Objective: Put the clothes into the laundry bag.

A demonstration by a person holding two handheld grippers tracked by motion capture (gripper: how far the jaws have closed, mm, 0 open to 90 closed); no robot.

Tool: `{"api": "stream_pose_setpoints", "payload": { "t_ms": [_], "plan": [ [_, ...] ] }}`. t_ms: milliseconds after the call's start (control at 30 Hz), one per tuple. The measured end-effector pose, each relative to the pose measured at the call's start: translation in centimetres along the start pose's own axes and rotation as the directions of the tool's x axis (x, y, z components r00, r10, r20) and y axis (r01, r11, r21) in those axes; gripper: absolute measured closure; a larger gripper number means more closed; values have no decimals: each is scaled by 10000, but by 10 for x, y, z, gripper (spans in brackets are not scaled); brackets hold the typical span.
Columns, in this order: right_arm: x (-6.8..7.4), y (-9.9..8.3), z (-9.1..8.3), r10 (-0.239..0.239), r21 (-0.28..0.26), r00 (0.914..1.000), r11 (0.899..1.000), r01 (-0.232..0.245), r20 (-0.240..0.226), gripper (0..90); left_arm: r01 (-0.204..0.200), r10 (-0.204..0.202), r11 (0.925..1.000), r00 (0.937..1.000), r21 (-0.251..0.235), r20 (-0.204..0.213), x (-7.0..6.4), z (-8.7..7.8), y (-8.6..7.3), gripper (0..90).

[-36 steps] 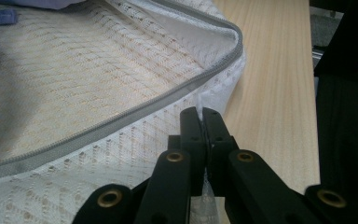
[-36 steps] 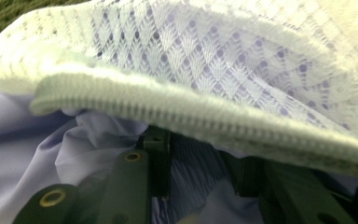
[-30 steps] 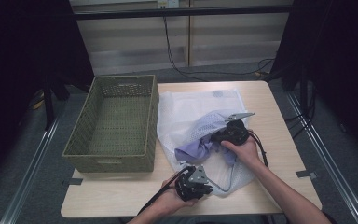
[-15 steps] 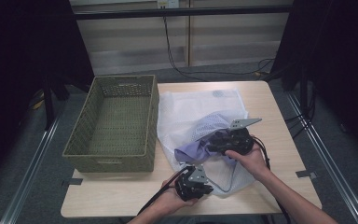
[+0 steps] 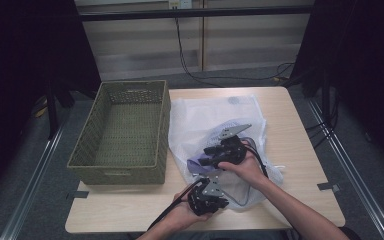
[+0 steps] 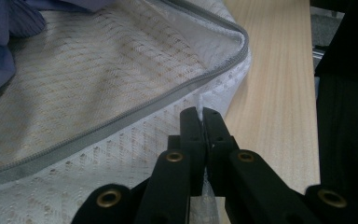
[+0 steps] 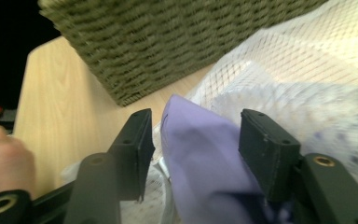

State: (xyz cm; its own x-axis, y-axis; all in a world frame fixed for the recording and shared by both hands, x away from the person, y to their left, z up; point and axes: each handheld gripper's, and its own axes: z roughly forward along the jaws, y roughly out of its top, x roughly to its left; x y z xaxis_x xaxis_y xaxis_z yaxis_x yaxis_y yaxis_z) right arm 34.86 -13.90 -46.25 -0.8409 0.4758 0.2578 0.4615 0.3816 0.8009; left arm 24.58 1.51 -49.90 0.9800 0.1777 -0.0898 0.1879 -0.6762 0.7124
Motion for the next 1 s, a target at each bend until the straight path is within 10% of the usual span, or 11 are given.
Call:
{"api": "stream_pose_setpoints", "payload": {
  "t_ms": [167,300,433,1000],
  "plan": [
    [-5,-11,19,47,846,9998,9964,-63,196,431,-34,34,10000,10000,36,11,0,0,0,890],
    [-7,-17,19,-85,1013,9989,9949,37,471,751,-35,35,10000,10000,-6,19,0,0,0,891],
    [-8,-16,8,-154,931,9976,9956,91,672,881,-23,23,10000,10000,-70,8,0,1,0,890],
    [-13,-26,-52,127,109,9964,9998,-137,834,886,-21,20,10000,10000,-46,-14,-1,1,0,891]
  ]
}}
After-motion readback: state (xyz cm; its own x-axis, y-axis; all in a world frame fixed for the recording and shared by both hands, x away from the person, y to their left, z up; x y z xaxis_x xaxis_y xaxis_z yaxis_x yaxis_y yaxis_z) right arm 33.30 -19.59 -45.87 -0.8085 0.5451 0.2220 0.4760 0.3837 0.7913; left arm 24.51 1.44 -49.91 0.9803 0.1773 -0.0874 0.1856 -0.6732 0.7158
